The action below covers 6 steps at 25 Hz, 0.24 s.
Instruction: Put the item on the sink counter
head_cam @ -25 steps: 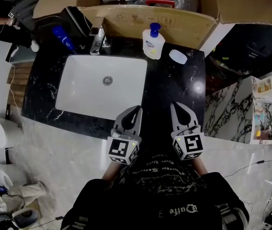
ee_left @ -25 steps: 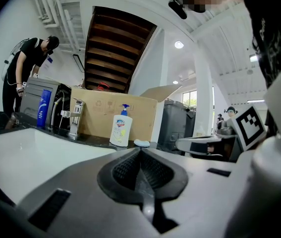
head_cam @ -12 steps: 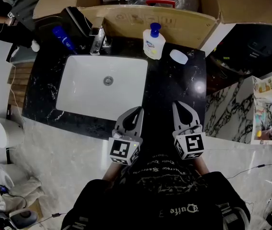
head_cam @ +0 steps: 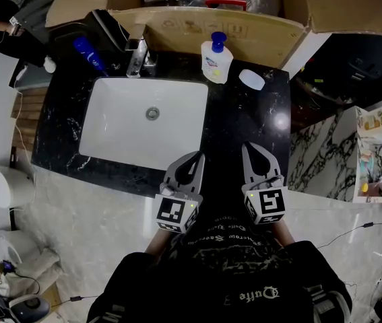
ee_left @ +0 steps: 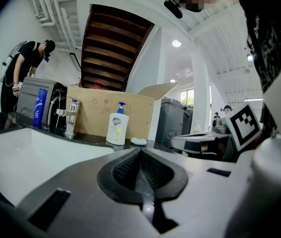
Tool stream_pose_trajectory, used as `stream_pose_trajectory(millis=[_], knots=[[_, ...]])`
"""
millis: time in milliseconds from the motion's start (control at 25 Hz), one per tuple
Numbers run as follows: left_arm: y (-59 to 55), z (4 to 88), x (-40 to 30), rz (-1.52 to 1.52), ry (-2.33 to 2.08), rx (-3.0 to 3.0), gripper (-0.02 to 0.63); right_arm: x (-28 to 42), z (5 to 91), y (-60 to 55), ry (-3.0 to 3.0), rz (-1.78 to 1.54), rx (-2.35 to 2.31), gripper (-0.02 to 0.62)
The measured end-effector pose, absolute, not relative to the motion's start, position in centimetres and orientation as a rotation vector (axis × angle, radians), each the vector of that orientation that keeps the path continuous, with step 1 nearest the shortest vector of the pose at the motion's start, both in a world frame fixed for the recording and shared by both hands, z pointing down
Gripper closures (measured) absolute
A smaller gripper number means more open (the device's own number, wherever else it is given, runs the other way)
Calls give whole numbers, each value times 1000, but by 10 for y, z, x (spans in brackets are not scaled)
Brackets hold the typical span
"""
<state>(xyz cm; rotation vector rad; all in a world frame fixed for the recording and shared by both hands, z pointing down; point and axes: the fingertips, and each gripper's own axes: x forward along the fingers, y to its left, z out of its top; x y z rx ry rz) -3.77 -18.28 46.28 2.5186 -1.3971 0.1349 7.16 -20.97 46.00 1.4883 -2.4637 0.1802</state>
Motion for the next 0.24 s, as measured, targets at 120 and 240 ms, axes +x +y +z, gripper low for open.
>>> stream_pose_trajectory(millis=[120, 240], knots=[[-183, 463, -38, 134, -1395, 2516, 600, 71, 463, -209, -2454, 183, 1485, 597], [-184, 463, -39, 130, -1395, 2516, 600, 70, 465, -209, -2445, 191, 1485, 597]])
